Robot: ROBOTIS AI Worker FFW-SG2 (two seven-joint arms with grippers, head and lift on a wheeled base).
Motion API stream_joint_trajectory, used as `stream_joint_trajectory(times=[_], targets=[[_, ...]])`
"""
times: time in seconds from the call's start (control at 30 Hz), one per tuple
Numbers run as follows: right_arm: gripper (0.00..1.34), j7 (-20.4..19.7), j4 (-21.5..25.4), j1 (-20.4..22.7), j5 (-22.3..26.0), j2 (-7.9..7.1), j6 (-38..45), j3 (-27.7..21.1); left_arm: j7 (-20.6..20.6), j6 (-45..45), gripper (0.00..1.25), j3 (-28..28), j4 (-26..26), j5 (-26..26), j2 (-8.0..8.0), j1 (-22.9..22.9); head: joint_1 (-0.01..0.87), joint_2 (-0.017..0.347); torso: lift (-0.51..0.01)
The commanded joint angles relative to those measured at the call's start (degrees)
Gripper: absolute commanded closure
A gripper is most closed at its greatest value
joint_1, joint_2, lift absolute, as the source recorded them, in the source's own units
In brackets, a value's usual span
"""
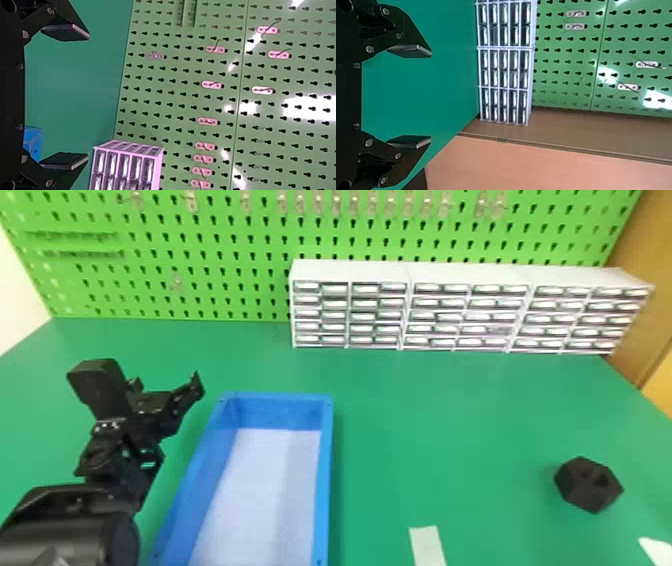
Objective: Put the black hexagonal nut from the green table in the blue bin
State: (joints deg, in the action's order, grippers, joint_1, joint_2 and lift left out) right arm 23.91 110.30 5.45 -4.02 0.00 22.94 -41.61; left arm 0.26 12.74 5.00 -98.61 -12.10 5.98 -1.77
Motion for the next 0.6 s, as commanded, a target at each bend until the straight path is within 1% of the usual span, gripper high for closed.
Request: stream_joint_trajectory(times=[0.0, 0.57], targets=[[0.49, 0.0, 0.0, -0.1, -0.4, 0.05, 0.1, 0.3, 0.0, 0.0, 0.20, -0.2, 0.0, 0.0, 0.00, 0.0, 0.666, 0.032, -0.100], [0.49, 0.0, 0.0, -0.2, -0.6, 0.05, 0.5, 0.7, 0.0, 0.0, 0.20, -0.1, 0.0, -0.4, 0.00, 0.0, 0.666, 0.032, -0.100]])
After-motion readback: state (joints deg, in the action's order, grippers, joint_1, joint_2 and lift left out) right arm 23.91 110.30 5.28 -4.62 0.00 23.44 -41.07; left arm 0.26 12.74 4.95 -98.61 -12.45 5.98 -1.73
